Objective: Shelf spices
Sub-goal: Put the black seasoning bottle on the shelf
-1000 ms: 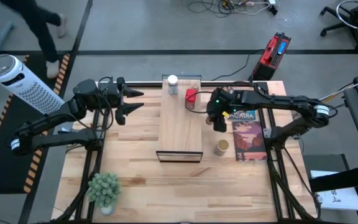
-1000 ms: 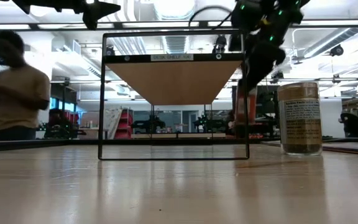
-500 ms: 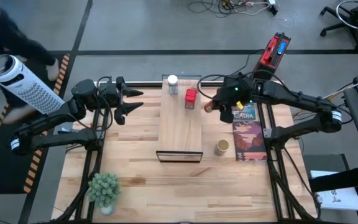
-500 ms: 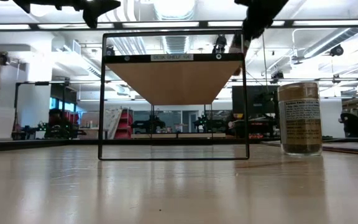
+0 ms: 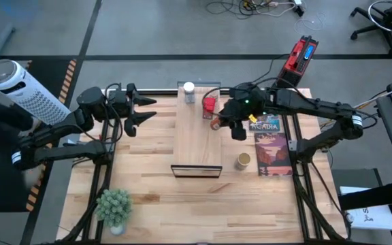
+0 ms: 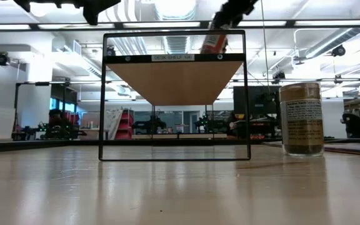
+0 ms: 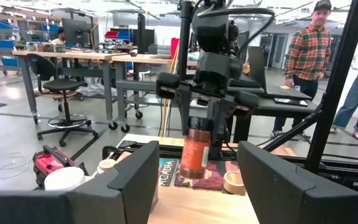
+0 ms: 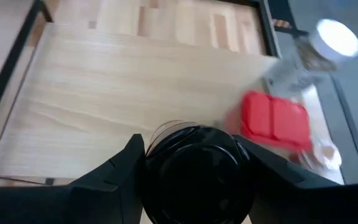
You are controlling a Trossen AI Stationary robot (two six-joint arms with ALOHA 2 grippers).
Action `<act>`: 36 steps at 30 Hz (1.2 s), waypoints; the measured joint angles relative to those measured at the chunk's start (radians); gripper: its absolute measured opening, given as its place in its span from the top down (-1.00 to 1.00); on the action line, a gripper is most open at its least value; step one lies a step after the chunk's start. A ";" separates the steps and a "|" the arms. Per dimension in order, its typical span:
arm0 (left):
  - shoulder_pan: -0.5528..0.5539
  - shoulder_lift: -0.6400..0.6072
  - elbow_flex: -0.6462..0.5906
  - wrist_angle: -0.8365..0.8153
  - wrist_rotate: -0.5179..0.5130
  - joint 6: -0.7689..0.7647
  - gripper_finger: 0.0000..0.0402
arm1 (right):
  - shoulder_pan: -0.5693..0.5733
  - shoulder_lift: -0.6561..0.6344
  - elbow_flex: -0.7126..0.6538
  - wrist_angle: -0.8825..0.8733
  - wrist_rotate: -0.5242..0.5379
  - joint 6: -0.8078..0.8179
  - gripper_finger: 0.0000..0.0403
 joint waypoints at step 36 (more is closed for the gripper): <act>0.000 -0.037 0.000 -0.029 0.000 -0.003 -0.01 | -0.073 0.643 0.761 -0.290 0.049 -0.194 0.06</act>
